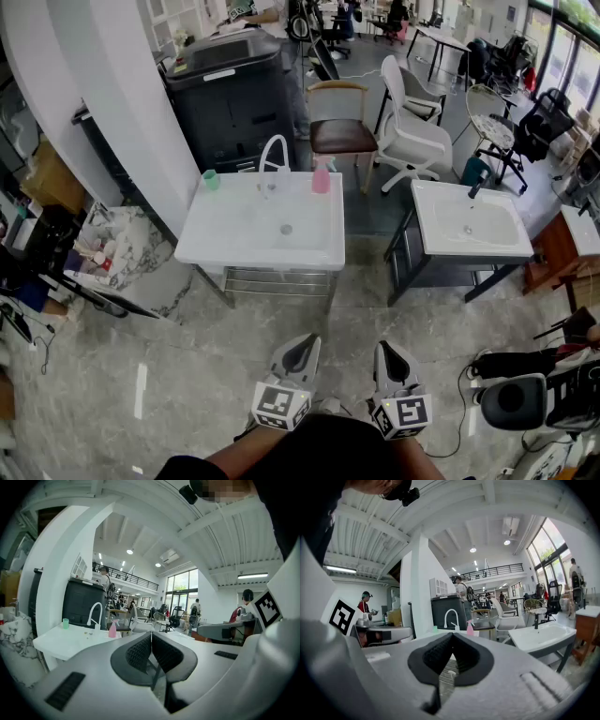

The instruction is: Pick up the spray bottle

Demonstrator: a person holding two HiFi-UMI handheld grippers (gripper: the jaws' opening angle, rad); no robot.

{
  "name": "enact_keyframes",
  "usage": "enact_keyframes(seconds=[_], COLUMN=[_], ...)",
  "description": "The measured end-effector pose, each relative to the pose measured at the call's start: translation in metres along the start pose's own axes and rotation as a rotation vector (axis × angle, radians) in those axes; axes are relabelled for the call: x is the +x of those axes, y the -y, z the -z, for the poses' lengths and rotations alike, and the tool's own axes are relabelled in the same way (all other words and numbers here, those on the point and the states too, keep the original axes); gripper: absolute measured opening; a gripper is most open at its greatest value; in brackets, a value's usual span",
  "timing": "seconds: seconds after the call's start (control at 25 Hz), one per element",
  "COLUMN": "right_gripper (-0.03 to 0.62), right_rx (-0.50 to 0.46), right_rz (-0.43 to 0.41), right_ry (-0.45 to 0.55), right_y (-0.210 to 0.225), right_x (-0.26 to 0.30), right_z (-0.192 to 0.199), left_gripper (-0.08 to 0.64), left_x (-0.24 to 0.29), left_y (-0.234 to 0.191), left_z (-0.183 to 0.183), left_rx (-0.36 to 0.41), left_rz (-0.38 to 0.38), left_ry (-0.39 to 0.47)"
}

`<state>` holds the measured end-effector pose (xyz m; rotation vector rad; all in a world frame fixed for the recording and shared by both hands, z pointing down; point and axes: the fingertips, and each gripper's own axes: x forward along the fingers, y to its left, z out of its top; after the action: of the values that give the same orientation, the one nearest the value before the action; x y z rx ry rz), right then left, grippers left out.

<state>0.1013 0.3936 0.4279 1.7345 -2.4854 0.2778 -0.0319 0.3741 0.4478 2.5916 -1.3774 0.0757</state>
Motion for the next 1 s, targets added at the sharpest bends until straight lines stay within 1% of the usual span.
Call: enact_keyframes(seconds=[0.12,0.24,0.4,0.52,0.8,1.0], right_gripper=[-0.003,-0.002,-0.002,-0.002,-0.002,-0.002], right_rx=[-0.022,-0.008,0.036,0.045,0.075,0.083], right_rz=[0.009,-0.003,-0.03,-0.029,0.018,0.025], right_ry=[0.022,0.035,0.042,0.031,-0.016,-0.04], right_y=[0.013,0.023,0.031,0.041,0.079,0.102], right_x=[-0.009,-0.017,-0.015,-0.009,0.033,0.084], right_z=[-0.002,0.001,0.002,0.008,0.017,0.013], left_gripper=[0.023,0.023,0.023,0.022,0.023,0.023], left_x=[0.007,0.01,0.019,0.032,0.086,0.14], left_y=[0.013,0.024,0.023,0.018,-0.003,-0.029], left_z=[0.001,0.005,0.007,0.008,0.014,0.009], left_rx=[0.005,0.014,0.016,0.027,0.018,0.004], left_rz=[-0.01,-0.026,-0.043,-0.047,-0.02,0.006], left_ry=[0.002,-0.001,-0.019,-0.025,-0.047,-0.051])
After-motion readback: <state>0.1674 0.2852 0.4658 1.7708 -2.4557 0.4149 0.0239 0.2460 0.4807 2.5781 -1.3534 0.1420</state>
